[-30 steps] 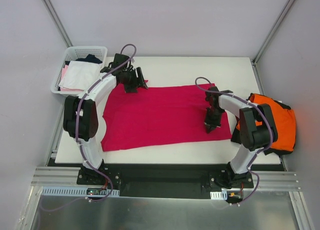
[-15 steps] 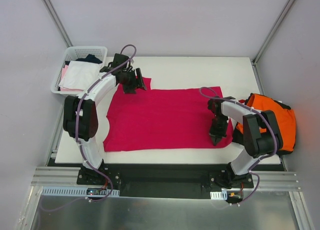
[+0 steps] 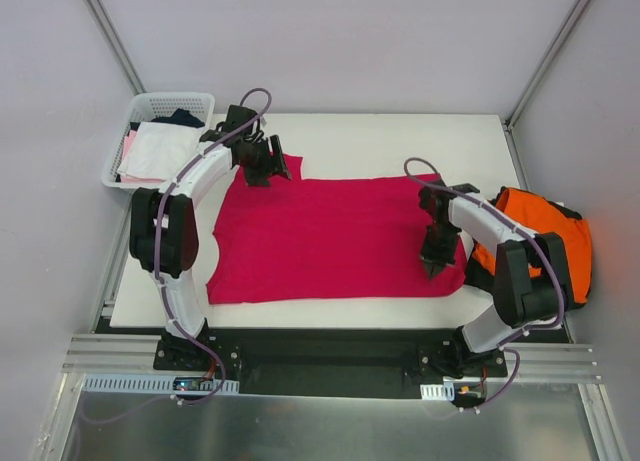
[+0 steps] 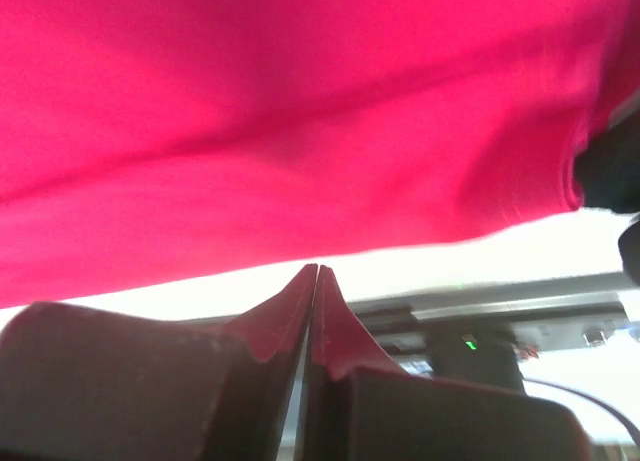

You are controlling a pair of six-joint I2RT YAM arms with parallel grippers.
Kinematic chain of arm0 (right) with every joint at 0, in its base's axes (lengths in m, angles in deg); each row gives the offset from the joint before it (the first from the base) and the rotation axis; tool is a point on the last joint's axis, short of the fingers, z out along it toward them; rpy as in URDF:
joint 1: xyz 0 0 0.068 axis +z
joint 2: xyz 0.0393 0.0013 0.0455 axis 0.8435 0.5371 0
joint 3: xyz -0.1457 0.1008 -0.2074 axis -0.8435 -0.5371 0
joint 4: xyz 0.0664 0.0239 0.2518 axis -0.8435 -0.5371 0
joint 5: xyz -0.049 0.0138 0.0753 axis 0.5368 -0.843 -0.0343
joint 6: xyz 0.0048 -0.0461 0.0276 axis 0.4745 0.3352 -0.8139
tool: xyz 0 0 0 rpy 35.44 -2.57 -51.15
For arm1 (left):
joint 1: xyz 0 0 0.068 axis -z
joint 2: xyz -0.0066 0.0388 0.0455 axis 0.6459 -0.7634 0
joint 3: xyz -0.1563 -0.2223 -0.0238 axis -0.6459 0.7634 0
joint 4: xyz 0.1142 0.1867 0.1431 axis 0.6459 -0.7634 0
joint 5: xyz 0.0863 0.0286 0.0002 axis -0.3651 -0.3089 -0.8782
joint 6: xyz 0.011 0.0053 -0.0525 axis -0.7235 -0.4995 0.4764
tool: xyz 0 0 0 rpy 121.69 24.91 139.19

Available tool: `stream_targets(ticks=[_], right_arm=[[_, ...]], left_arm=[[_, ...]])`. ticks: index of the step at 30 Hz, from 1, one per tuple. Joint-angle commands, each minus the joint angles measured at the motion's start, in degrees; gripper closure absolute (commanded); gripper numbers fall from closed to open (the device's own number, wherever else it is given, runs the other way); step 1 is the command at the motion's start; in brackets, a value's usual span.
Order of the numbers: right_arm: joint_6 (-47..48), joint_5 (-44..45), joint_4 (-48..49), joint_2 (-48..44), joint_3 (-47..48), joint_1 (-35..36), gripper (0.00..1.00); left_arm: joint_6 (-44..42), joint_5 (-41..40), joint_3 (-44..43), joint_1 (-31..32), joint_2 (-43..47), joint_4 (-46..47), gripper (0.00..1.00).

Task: Fold and stack the t-shirts
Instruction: Fold the tshirt

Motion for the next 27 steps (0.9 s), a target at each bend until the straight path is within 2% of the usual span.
stream_targets(ticks=[1, 3, 4, 7, 9, 13, 17, 22, 27], right_arm=[[1.57, -2.68, 0.12, 0.2, 10.55, -0.02, 0.92], [2.8, -4.17, 0.99, 2.74, 15.28, -0.02, 0.88], [3.5, -6.01, 1.26, 3.8, 17.14, -0.19, 0.79], [6.4, -11.27, 3.28, 8.01, 22.68, -1.68, 0.6], [7.8, -14.27, 5.12, 11.52, 25.14, -3.0, 0.57], [7.46, -20.69, 7.15, 17.07, 31.11, -7.39, 0.57], [8.6, -22.29, 5.05, 20.94, 35.43, -8.1, 0.58], [10.53, -22.9, 3.9, 20.42, 34.48, -8.01, 0.59], [12.99, -22.73, 1.36, 20.42, 34.91, -8.01, 0.59]], left_arm=[[-1.21, -3.56, -5.04, -0.64, 0.51, -0.71, 0.35], [-2.09, -5.85, -6.71, -0.64, -0.45, -1.24, 0.33], [-3.4, -7.52, -8.99, -0.56, -1.06, -2.37, 0.33], [-6.65, -13.85, -15.65, -0.73, -5.54, -5.27, 0.31], [-7.89, -18.16, -20.93, -0.64, -9.67, -7.83, 0.3], [-10.87, -23.96, -29.03, -0.73, -16.7, -10.82, 0.29], [-11.76, -28.8, -35.36, -2.05, -23.38, -12.31, 0.28], [-8.7, -32.31, -41.26, -5.73, -27.61, -12.76, 0.28], [-7.1, -29.78, -48.28, -8.46, -31.83, -12.23, 0.27]])
